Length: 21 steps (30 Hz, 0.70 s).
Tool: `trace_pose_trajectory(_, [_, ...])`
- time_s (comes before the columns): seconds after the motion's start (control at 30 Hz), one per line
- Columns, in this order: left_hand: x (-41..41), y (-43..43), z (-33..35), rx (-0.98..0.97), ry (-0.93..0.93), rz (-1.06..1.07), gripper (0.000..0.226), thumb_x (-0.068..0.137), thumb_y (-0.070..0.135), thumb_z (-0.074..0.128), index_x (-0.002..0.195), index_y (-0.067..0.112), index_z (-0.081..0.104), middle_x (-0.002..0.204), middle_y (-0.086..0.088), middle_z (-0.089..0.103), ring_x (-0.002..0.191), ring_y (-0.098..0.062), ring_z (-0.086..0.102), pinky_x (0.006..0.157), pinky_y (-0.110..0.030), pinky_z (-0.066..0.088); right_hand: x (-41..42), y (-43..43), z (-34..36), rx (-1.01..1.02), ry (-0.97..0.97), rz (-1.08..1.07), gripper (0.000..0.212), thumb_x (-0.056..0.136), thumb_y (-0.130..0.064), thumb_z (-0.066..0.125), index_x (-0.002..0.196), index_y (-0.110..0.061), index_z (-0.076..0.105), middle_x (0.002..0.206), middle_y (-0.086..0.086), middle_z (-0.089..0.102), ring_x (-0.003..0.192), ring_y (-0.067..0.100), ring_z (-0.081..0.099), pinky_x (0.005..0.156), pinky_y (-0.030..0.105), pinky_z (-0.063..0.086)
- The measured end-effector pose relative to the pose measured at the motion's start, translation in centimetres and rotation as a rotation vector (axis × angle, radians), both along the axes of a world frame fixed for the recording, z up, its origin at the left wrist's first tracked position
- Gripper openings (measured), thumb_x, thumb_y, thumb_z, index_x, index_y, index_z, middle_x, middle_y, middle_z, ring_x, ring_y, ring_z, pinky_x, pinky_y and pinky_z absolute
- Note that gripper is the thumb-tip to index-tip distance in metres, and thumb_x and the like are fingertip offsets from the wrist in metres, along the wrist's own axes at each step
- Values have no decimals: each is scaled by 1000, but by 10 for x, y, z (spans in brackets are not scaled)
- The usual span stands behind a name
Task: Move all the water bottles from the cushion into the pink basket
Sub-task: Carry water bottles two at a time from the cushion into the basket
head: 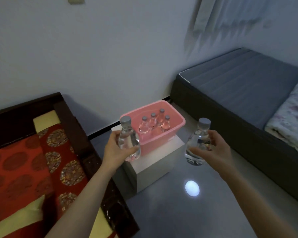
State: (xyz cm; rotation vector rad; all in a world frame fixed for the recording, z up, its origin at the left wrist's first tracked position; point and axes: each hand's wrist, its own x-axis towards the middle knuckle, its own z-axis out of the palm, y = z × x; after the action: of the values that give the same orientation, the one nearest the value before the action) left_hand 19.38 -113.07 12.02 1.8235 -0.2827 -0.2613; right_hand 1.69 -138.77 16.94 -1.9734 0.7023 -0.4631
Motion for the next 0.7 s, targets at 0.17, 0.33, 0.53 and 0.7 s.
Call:
trace_pose_trajectory(0.17, [5, -50, -9, 22, 24, 91, 64, 42, 41, 83, 94, 40, 46, 102, 15, 63, 95, -8, 63, 78, -27, 49, 21, -72, -3, 52, -11, 57, 64, 57, -33, 85, 112, -31, 52, 106, -9, 60, 94, 10, 62, 71, 24, 49])
trace_pose_trajectory(0.33, [36, -90, -20, 42, 46, 155, 65, 47, 29, 88, 92, 45, 43, 99, 17, 61, 87, 4, 62, 68, -17, 46, 68, -114, -13, 118, -23, 101, 58, 57, -25, 86, 104, -32, 53, 102, -7, 63, 90, 11, 64, 68, 23, 49])
trace_pose_trajectory(0.53, [92, -141, -53, 45, 80, 192, 69, 57, 8, 87, 108, 25, 44, 101, 7, 61, 91, -14, 64, 75, -28, 49, 149, -150, -41, 113, 5, 234, 53, 60, -13, 87, 101, -25, 55, 97, -2, 67, 91, 17, 67, 77, 32, 55])
trace_pose_trajectory(0.7, [134, -184, -80, 60, 120, 230, 70, 59, 8, 86, 113, 18, 43, 98, 7, 60, 82, -2, 62, 61, -7, 46, 224, -170, -74, 170, 5, 309, 56, 59, -18, 89, 96, -45, 58, 97, -20, 69, 86, 2, 69, 65, 13, 54])
